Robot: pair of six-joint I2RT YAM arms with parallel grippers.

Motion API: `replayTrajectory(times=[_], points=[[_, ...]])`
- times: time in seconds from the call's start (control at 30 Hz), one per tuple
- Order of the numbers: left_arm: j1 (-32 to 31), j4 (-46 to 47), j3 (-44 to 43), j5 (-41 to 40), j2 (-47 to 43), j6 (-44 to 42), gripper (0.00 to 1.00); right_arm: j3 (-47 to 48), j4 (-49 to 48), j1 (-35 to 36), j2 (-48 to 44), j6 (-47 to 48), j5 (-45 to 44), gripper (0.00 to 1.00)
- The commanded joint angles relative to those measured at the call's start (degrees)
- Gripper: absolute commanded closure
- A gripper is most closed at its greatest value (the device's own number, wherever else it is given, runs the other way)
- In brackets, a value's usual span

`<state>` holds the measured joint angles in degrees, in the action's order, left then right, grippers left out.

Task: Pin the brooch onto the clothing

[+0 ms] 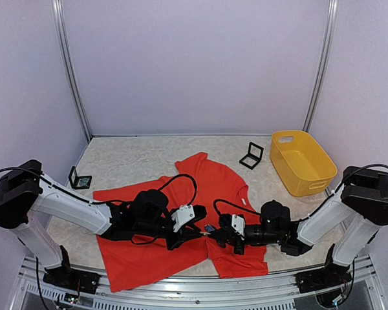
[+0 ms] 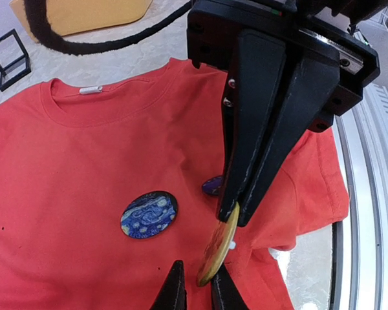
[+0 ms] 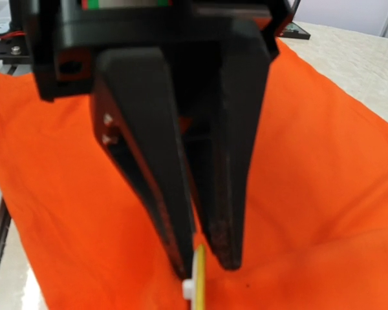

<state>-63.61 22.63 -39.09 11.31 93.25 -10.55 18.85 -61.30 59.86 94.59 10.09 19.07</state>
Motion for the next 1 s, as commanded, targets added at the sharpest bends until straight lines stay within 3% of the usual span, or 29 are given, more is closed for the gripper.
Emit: replayTrajectory(times=[0.0, 0.17, 0.33, 0.5, 0.7, 0.83, 0.97], points=[[-0.5, 0.7, -2.1, -0.4, 1.7, -0.3, 0.89, 1.0, -0.3, -0.2, -1.3, 0.3, 2.2, 1.0], [-0.8, 0.6, -2.7, 0.2, 2.5, -0.4, 1.0, 1.3, 0.0, -0.3, -1.0, 0.4, 2.7, 1.0], [-0.8, 0.0, -2.6, 0.6, 1.2, -0.3, 1.0, 1.3, 3.0, -0.3, -2.0, -1.1, 0.7, 0.99], [-0.9, -0.9, -2.2, 0.8, -0.8, -0.5, 1.0, -0.9, 6.8, -0.3, -5.8, -3.4, 0.8, 0.76], [-0.9, -1.6, -2.2, 0.8, -1.6, -0.3, 1.0, -1.3, 6.3, -0.3, -3.1, -7.8, 1.2, 0.65], [-1.0, -1.4, -2.1, 1.4, -2.4, 0.2, 1.0, -0.7, 5.1, -0.3, 0.0, -9.7, -1.4, 0.66], [-1.0, -1.6, -1.7, 1.8, -3.1, 0.2, 1.0, -0.7, 5.1, -0.3, 1.2, -10.8, -4.5, 0.8]])
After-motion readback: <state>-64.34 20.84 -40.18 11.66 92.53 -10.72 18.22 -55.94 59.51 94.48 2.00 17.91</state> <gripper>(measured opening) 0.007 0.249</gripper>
